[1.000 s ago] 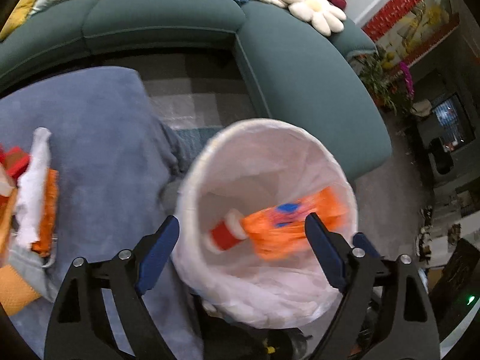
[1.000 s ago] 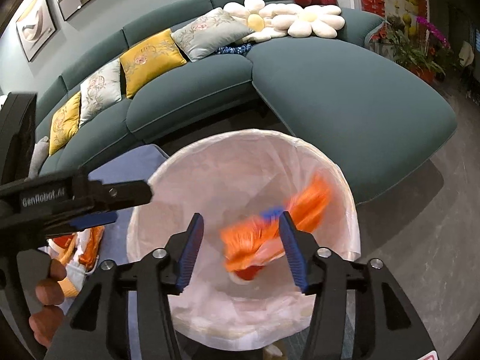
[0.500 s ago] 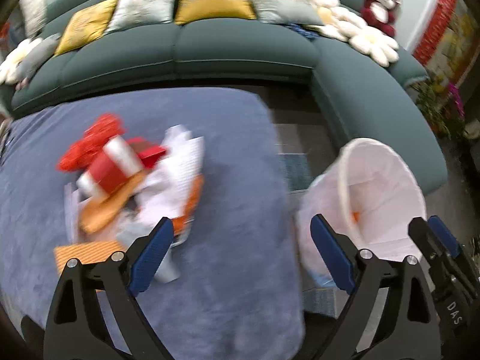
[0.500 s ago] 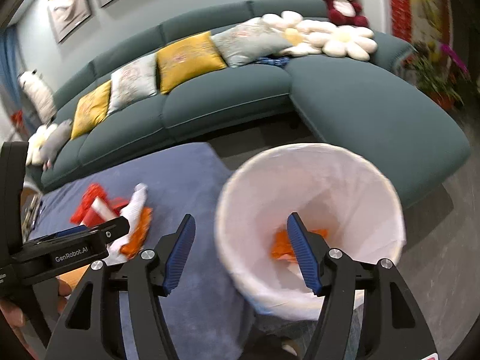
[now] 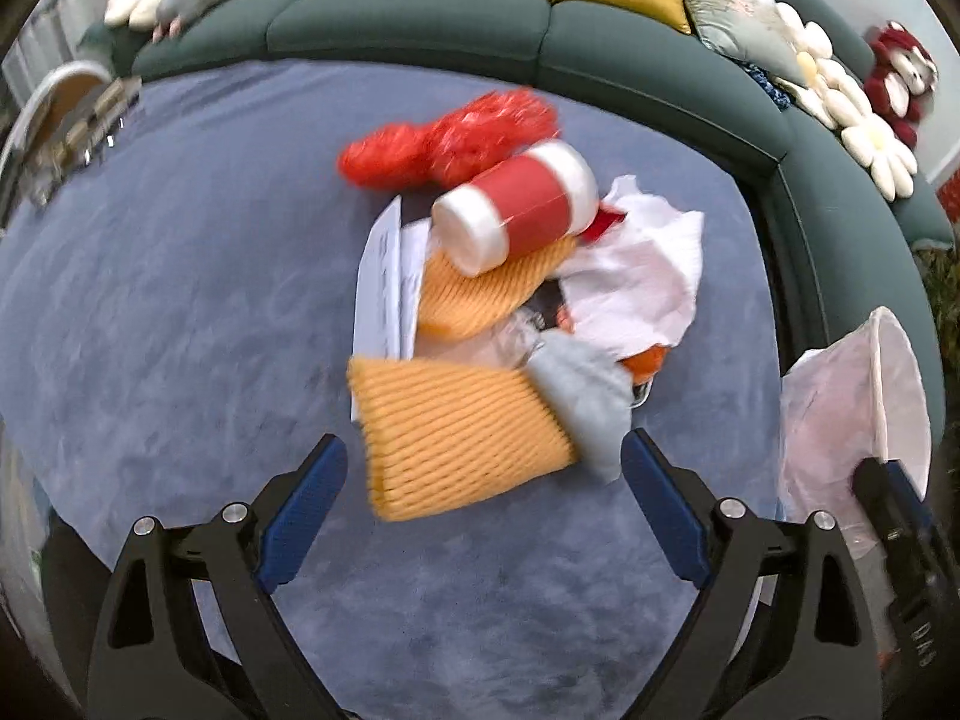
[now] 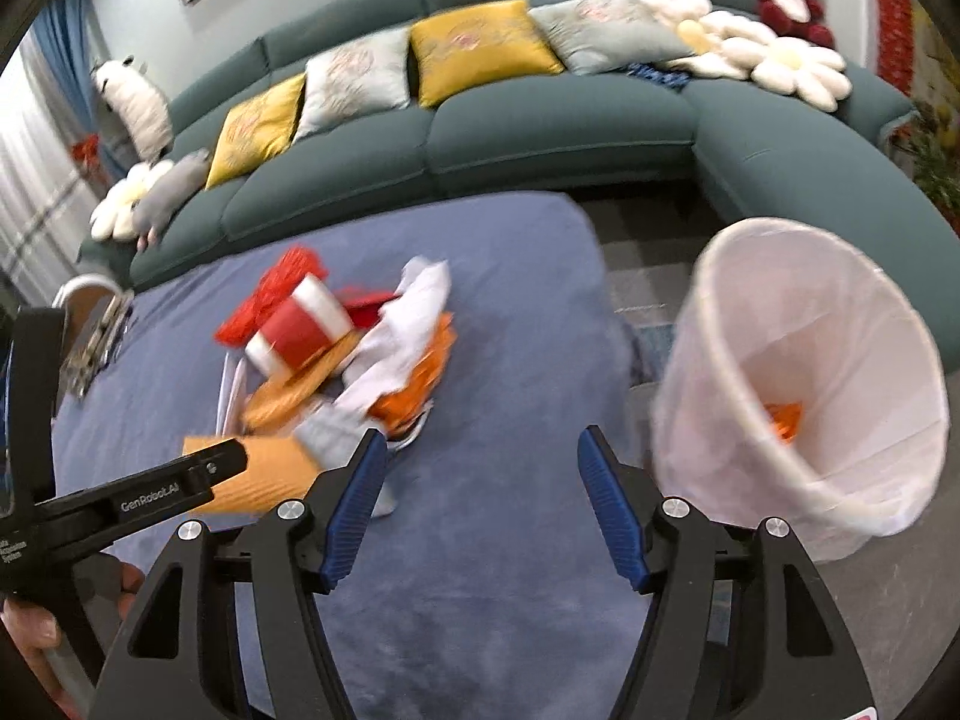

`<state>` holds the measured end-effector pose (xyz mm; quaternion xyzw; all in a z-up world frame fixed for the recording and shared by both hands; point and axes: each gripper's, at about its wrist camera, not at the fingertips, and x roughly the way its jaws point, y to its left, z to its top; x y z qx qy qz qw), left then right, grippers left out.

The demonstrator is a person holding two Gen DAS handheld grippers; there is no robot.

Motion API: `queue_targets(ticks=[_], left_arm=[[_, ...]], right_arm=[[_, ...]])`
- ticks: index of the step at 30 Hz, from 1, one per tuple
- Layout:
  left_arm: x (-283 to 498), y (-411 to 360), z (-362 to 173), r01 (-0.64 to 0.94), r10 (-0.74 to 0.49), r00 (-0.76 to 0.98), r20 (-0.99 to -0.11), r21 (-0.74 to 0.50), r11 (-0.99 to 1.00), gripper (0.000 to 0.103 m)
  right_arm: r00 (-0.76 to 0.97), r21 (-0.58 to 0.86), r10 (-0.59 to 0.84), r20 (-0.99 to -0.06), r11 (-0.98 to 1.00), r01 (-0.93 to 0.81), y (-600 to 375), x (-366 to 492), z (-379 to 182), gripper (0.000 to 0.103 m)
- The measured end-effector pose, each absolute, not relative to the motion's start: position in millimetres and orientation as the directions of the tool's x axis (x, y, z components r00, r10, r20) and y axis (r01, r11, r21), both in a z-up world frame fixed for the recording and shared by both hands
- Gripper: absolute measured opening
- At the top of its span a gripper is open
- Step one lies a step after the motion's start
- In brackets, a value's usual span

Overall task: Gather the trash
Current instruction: 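Move both open tools back toward the trash pile, then grasp the yellow mesh sponge with the left tool while the right tool grasps the grey pouch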

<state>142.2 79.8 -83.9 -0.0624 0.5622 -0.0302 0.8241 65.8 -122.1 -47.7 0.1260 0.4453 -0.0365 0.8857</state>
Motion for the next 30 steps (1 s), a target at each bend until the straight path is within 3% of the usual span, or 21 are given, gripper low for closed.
queue_targets(ticks=[5, 10, 14, 22, 24, 30], left_arm=[[145.6, 92.5, -105.0, -0.047, -0.156, 0.324, -0.933, -0.181, 0.982, 0.086], [152.9, 94.3, -117.1, -0.024, -0.188, 0.296, -0.936, -0.204, 0.979, 0.066], [157.0, 96.2, -124.8, -0.012, -0.193, 0.279, -0.941, -0.204, 0.979, 0.042], [158.9, 105.1, -134.2, -0.006, -0.224, 0.26, -0.939, -0.234, 0.972, 0.018], [159.5, 105.5, -135.8, -0.01, -0.229, 0.257, -0.939, -0.24, 0.971, 0.015], [156.5, 108.3, -132.8, -0.012, -0.238, 0.264, -0.935, -0.25, 0.968, 0.013]], right_arm=[[0.557, 0.193, 0.083, -0.826, 0.971, 0.14, -96.0, 80.1, -69.4, 0.064], [0.519, 0.198, 0.115, -0.847, 0.974, 0.107, -77.7, 97.1, -90.1, 0.064], [0.491, 0.197, 0.132, -0.861, 0.977, 0.081, -63.3, 111.0, -109.9, 0.064], [0.44, 0.224, 0.181, -0.88, 0.973, 0.048, -46.3, 132.8, -141.8, 0.059], [0.433, 0.228, 0.189, -0.882, 0.973, 0.041, -42.2, 135.5, -146.6, 0.054], [0.413, 0.259, 0.227, -0.882, 0.966, 0.023, -34.8, 138.2, -155.2, 0.026]])
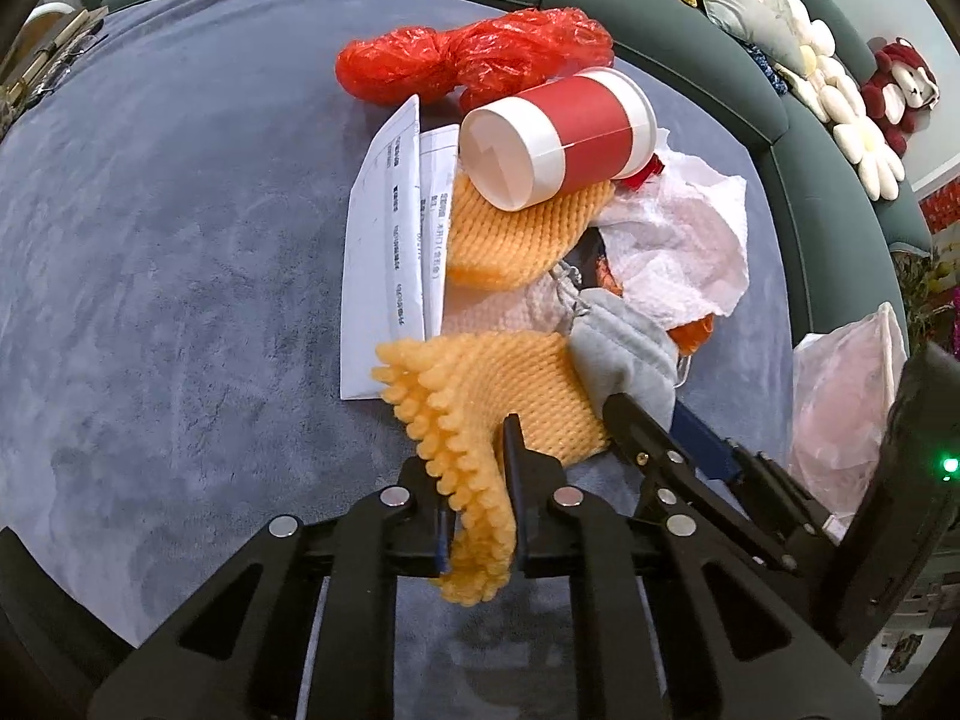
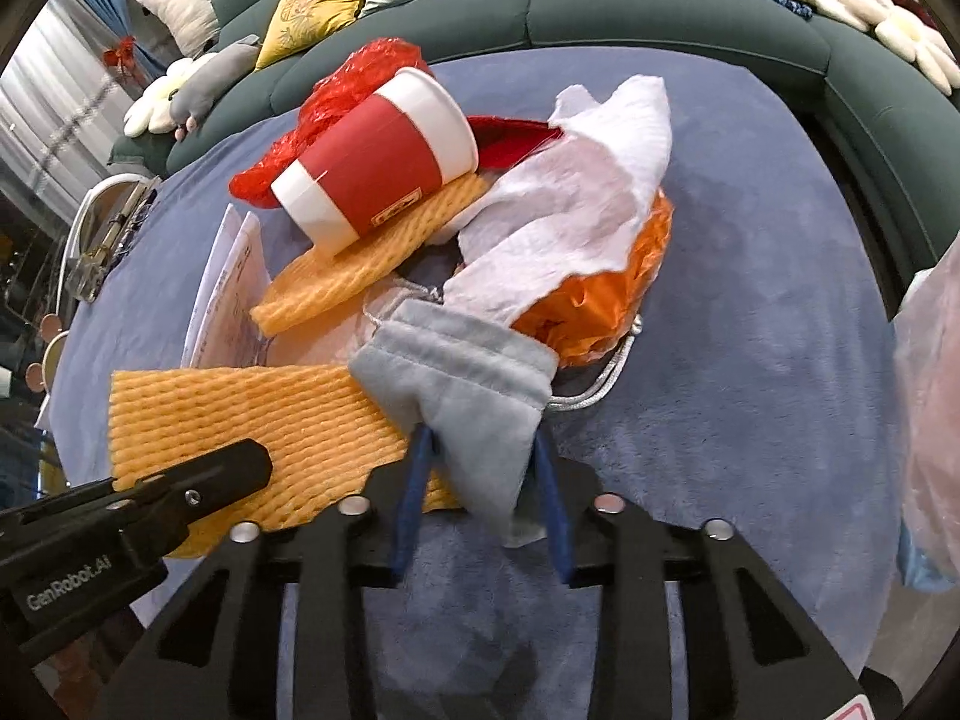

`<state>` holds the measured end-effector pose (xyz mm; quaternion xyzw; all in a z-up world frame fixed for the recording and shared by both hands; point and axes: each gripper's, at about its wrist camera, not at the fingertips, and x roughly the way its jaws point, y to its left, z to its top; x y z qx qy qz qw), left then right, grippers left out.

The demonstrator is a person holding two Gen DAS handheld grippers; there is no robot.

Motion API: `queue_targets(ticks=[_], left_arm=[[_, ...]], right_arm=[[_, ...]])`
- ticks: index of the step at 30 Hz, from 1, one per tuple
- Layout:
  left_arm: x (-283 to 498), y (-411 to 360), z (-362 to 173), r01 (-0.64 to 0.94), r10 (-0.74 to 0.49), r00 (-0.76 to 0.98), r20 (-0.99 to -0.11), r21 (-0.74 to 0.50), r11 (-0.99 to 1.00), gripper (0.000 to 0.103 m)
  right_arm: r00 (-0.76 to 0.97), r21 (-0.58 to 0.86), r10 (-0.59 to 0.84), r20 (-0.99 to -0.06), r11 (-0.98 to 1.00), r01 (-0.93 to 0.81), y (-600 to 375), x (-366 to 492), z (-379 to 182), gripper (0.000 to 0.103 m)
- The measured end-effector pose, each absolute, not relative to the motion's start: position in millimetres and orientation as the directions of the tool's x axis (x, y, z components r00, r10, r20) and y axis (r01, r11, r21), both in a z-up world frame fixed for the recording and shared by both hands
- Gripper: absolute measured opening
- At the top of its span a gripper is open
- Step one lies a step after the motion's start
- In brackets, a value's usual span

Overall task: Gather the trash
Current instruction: 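Grasp the yellow mesh sponge with the left tool while the right tool grasps the grey pouch, then carry the sponge and pouch over the wastebasket and open both tools to drop them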

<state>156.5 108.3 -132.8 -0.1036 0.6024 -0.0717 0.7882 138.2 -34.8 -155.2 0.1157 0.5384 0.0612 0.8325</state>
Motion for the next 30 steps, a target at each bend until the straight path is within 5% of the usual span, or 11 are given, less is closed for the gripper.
queue_targets(ticks=[2, 5, 20, 30], left_arm=[[153.3, 108.2, -128.6, -0.007, -0.233, 0.271, -0.934, -0.244, 0.97, 0.013], [148.5, 105.7, -117.3, 0.006, -0.215, 0.298, -0.93, -0.223, 0.975, 0.013], [118.2, 66.9, -36.0, 0.125, -0.259, 0.427, -0.866, -0.228, 0.966, 0.012], [107.1, -28.2, 4.6, 0.296, -0.352, 0.442, -0.825, -0.236, 0.925, 0.012]], right_arm=[[0.415, 0.268, 0.24, -0.878, 0.963, 0.011, -34.8, 135.5, -151.5, 0.01], [0.434, 0.293, 0.26, -0.862, 0.956, 0.011, -40.5, 126.8, -139.4, 0.008], [0.621, 0.298, 0.186, -0.761, 0.951, 0.08, -97.5, 75.9, -42.8, 0.007], [0.711, 0.288, 0.063, -0.7, 0.936, 0.2, -174.7, 42.1, 2.9, 0.007]])
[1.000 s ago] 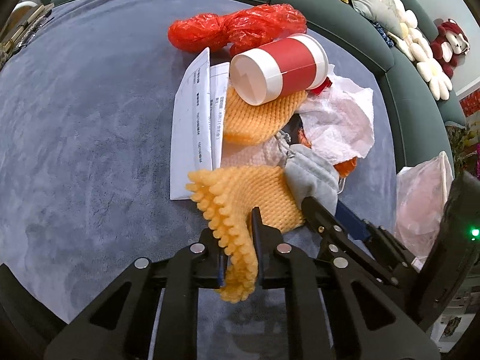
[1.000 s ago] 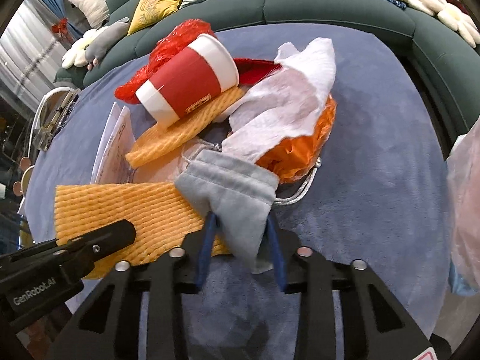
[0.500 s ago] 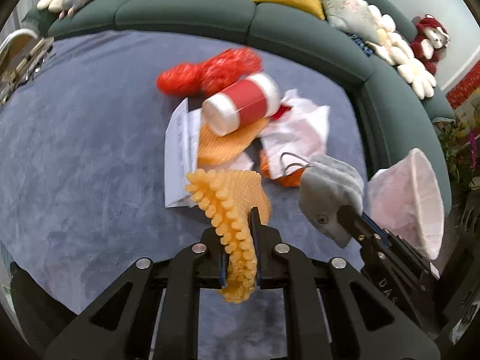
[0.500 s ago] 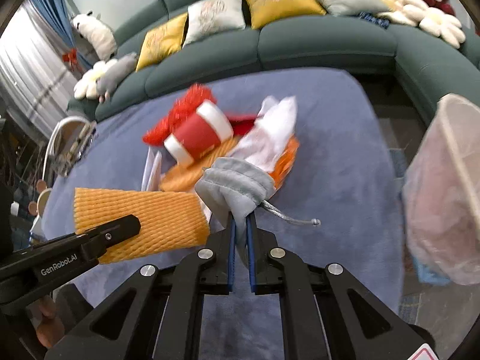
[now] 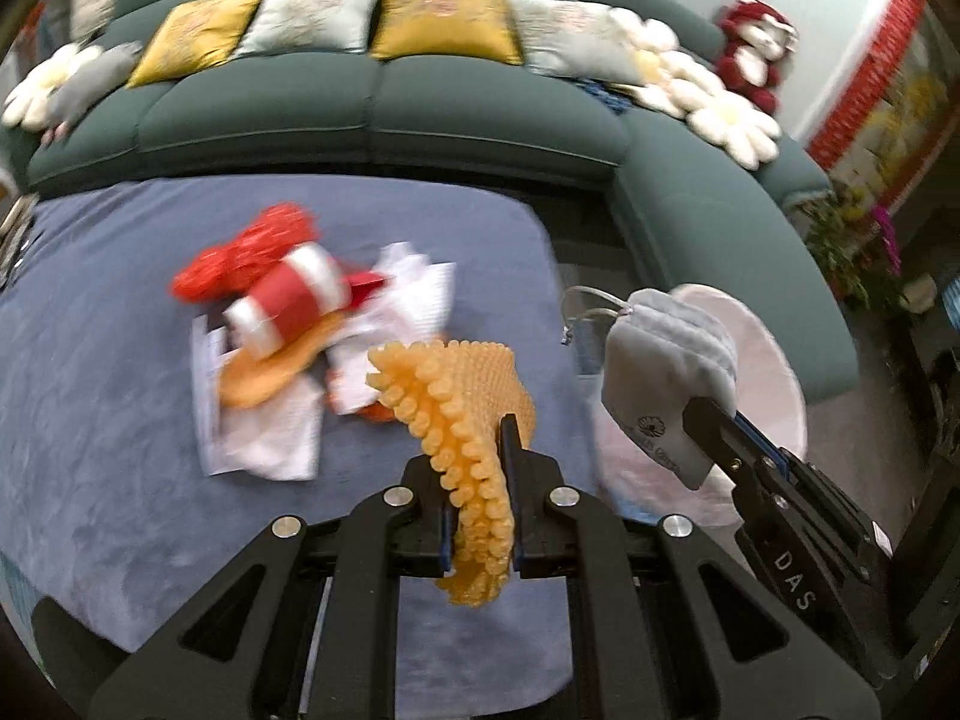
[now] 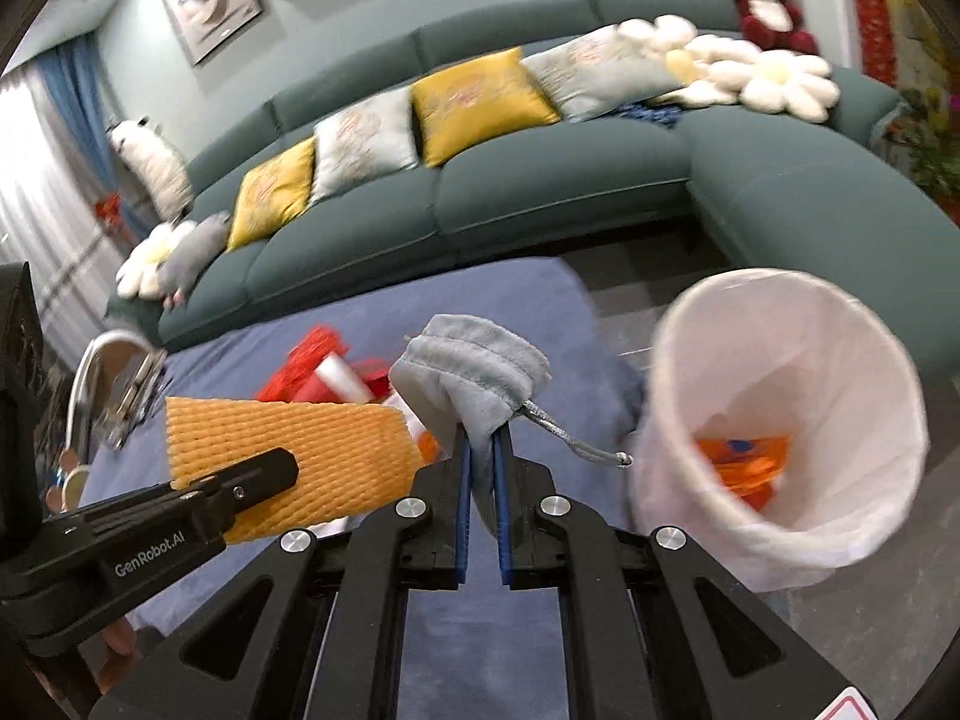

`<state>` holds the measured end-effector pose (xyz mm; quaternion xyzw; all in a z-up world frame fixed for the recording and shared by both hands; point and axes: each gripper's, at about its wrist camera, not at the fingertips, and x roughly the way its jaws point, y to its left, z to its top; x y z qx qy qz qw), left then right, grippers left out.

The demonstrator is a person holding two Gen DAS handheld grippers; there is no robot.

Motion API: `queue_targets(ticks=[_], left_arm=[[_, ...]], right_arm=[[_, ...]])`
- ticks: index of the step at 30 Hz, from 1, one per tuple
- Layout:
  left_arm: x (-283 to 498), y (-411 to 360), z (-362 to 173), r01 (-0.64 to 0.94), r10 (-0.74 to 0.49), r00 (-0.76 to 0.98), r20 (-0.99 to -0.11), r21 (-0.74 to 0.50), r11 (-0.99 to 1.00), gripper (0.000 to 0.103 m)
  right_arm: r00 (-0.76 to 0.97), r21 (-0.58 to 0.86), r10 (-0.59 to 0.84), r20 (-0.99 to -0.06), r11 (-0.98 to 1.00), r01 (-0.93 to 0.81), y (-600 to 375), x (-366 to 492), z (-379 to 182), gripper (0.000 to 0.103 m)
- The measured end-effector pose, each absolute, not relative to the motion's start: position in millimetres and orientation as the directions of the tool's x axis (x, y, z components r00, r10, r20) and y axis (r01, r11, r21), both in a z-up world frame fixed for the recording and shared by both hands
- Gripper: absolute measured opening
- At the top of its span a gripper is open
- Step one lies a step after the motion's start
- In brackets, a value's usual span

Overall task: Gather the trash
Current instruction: 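Carry the sponge and pouch over the wastebasket and open both tools to drop them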

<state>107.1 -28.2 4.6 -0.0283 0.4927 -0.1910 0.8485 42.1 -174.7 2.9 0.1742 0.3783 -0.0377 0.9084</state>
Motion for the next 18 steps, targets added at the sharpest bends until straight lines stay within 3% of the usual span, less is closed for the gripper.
queue_targets(ticks=[18], left_arm=[[92.3, -213.8, 3.1, 0.553, -0.47, 0.333, -0.818, -0.235, 0.8, 0.012]], right_arm=[[0.689, 0.252, -0.173, -0.704, 0.846, 0.47, -338.6, -15.5, -6.1, 0.007]])
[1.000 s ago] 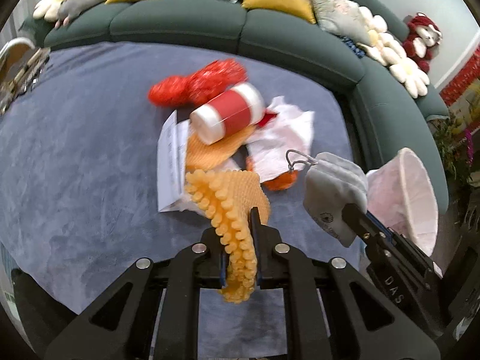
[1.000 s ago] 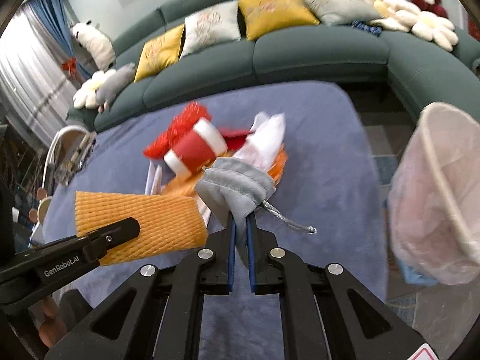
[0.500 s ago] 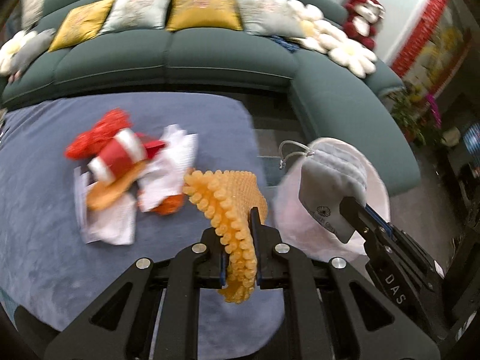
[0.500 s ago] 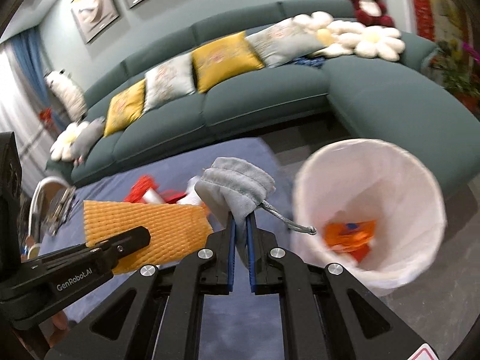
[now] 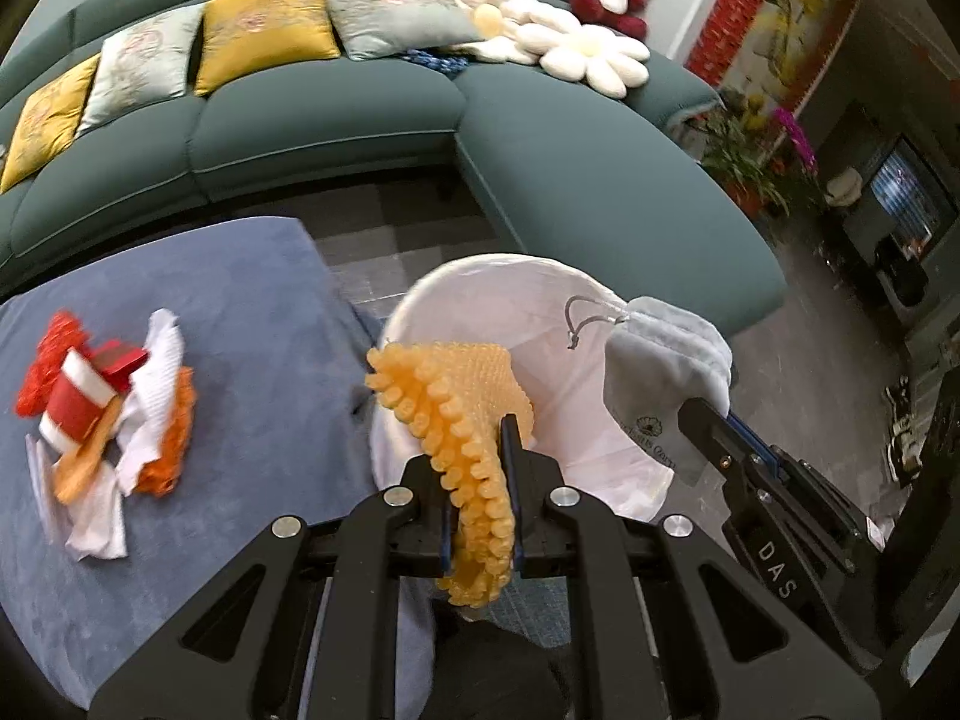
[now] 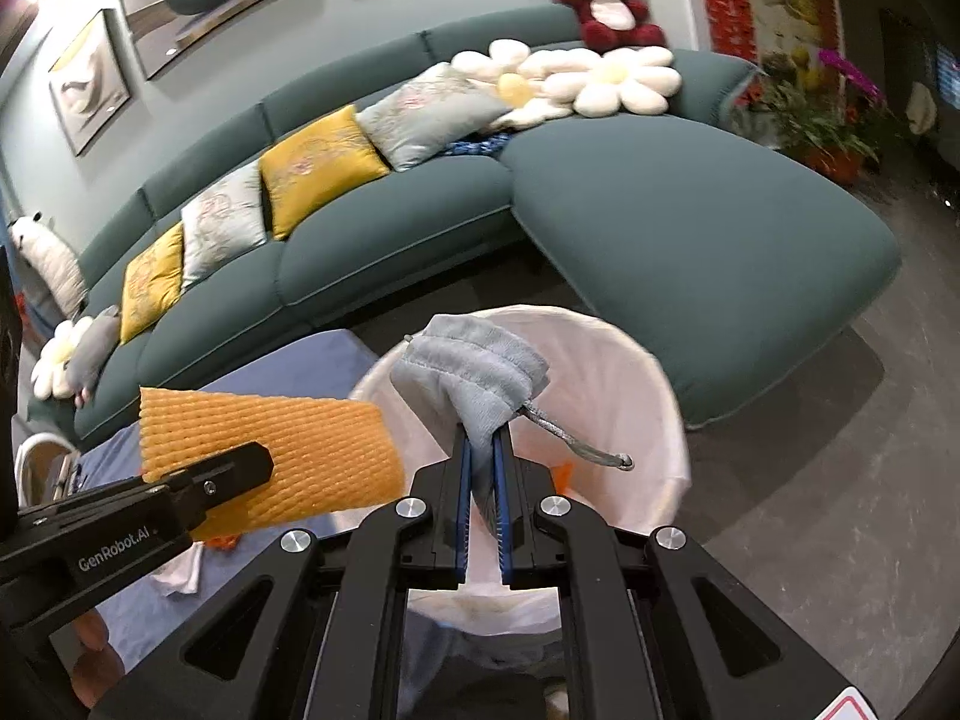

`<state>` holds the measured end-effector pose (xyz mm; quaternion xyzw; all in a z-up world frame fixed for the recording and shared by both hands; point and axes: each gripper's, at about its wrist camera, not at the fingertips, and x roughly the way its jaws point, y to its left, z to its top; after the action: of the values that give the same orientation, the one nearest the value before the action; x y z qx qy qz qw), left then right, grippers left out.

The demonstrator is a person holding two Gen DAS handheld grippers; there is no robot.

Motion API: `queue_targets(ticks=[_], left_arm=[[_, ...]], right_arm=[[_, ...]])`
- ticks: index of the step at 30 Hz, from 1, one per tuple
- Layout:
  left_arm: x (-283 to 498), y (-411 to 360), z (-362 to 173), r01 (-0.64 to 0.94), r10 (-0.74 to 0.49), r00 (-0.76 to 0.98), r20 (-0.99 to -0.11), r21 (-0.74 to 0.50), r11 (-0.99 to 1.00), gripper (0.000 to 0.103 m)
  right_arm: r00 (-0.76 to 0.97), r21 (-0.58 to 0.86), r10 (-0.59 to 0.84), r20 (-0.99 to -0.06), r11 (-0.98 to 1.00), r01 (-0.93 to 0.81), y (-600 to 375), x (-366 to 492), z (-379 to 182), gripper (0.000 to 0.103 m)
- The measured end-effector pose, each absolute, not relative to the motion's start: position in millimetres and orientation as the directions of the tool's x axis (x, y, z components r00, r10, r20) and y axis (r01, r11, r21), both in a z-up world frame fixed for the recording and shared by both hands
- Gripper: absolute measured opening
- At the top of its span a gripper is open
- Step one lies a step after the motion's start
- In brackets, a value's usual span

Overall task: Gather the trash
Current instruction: 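Carry the sponge and pouch over the wastebasket and open both tools to drop them, then move both open tools back toward the trash pile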

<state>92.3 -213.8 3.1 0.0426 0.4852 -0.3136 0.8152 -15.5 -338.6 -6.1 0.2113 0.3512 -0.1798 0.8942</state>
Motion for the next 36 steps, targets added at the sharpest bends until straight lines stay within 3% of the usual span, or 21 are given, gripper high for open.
queue_targets(ticks=[11, 13, 15, 17, 25, 30, 34, 36], left_arm=[[109.6, -249.9, -27.0, 0.563, -0.458, 0.27, -0.847, -0.247, 0.789, 0.014], [114.8, -249.8, -29.7, 0.554, -0.457, 0.272, -0.847, -0.251, 0.794, 0.021], [120.1, -245.8, -29.3, 0.527, -0.437, 0.293, -0.851, -0.238, 0.816, 0.051], [124.4, -237.3, -25.9, 0.503, -0.438, 0.327, -0.838, -0.238, 0.831, 0.058], [136.5, -198.3, -21.9, 0.433, -0.402, 0.369, -0.838, -0.228, 0.872, 0.062], [139.1, -159.9, -18.9, 0.372, -0.363, 0.407, -0.838, -0.211, 0.904, 0.073], [141.7, -116.2, -19.0, 0.307, -0.322, 0.437, -0.84, -0.198, 0.931, 0.074], [143.4, -95.5, -20.5, 0.269, -0.293, 0.45, -0.844, -0.184, 0.945, 0.079]], right_arm=[[0.653, 0.269, -0.145, -0.744, 0.829, 0.491, -359.5, -4.1, -39.4, 0.01], [0.651, 0.279, -0.134, -0.747, 0.826, 0.49, -360.9, 0.1, -43.3, 0.014], [0.653, 0.286, -0.132, -0.746, 0.822, 0.493, -361.1, 3.8, -42.7, 0.022], [0.661, 0.29, -0.141, -0.737, 0.818, 0.497, -360.9, 5.0, -40.6, 0.034], [0.679, 0.279, -0.139, -0.72, 0.839, 0.468, -339.5, 12.1, -26.8, 0.047], [0.692, 0.272, -0.121, -0.711, 0.861, 0.43, -313.1, 20.1, -17.3, 0.053], [0.698, 0.269, -0.092, -0.71, 0.881, 0.39, -285.4, 28.8, -13.0, 0.055], [0.7, 0.268, -0.07, -0.711, 0.893, 0.361, -265.6, 34.8, -11.5, 0.056]])
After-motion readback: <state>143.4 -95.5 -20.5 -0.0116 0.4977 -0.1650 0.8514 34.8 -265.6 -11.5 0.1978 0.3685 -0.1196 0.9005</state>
